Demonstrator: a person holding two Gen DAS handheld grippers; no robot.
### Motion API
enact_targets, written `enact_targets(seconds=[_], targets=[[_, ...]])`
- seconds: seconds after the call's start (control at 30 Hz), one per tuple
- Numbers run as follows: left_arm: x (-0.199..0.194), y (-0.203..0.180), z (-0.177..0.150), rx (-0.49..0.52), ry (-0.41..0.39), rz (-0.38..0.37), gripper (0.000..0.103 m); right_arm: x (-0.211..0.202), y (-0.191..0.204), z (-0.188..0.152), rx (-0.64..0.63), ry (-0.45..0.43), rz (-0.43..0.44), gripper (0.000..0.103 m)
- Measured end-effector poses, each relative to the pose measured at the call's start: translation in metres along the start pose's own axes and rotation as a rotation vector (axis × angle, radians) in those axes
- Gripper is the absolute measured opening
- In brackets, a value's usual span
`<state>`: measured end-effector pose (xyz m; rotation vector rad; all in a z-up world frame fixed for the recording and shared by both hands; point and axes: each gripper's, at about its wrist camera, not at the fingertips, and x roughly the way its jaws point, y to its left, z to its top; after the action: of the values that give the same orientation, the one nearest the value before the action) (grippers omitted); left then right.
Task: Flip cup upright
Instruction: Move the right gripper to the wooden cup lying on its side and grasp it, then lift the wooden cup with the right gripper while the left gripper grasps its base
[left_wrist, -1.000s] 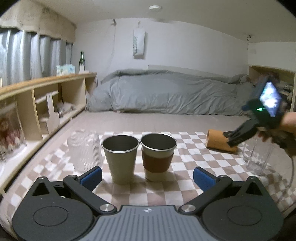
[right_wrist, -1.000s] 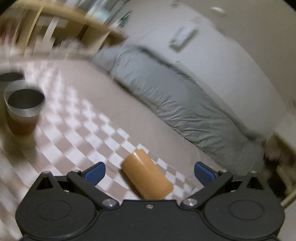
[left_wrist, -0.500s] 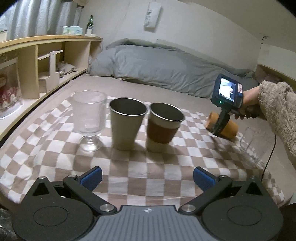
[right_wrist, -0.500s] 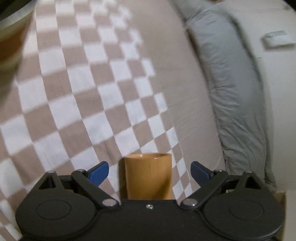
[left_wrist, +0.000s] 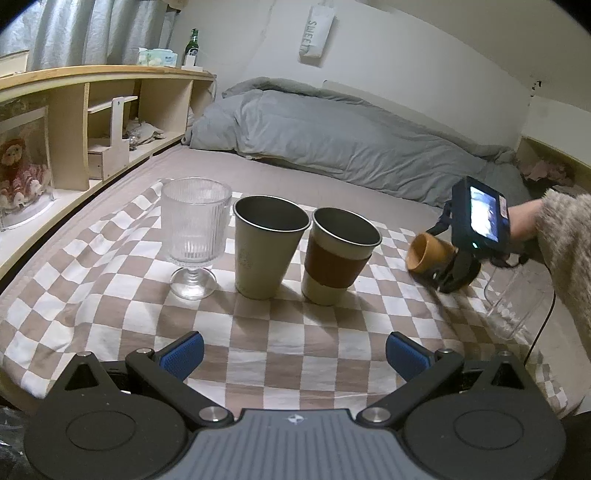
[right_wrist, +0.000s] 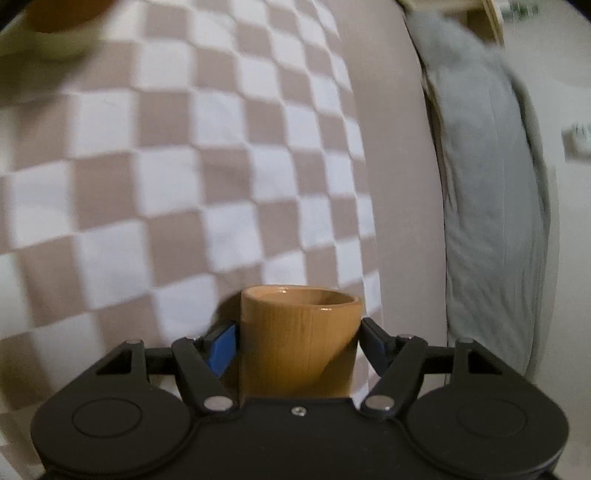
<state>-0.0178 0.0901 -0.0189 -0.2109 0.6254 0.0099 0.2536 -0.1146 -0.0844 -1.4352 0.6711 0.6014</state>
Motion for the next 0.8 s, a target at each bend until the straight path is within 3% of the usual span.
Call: enact_targets(seconds=[0.17, 0.3, 0.53, 0.8], targets=[[0.001, -0.003, 0.0, 0.0, -0.003, -0.017, 0.103, -0.04, 0.036, 0.011, -0.076, -0.136, 0.038, 0.072], [0.001, -0.006, 0.0, 0.001, -0.003, -0.028, 0.103, -0.059, 0.045, 0.029, -0.007, -0.161, 0.121, 0.072], [0.001, -0.008, 0.0, -0.004, -0.006, -0.041, 0.103, -0.041, -0.007, 0.045, 0.533, -0.015, 0.268, 0.072], [0.007, -0.016, 0.003, -0.021, 0.003, -0.076, 0.103, 0.0, -0.058, 0.007, 1.23, 0.054, 0.444, 0.072]])
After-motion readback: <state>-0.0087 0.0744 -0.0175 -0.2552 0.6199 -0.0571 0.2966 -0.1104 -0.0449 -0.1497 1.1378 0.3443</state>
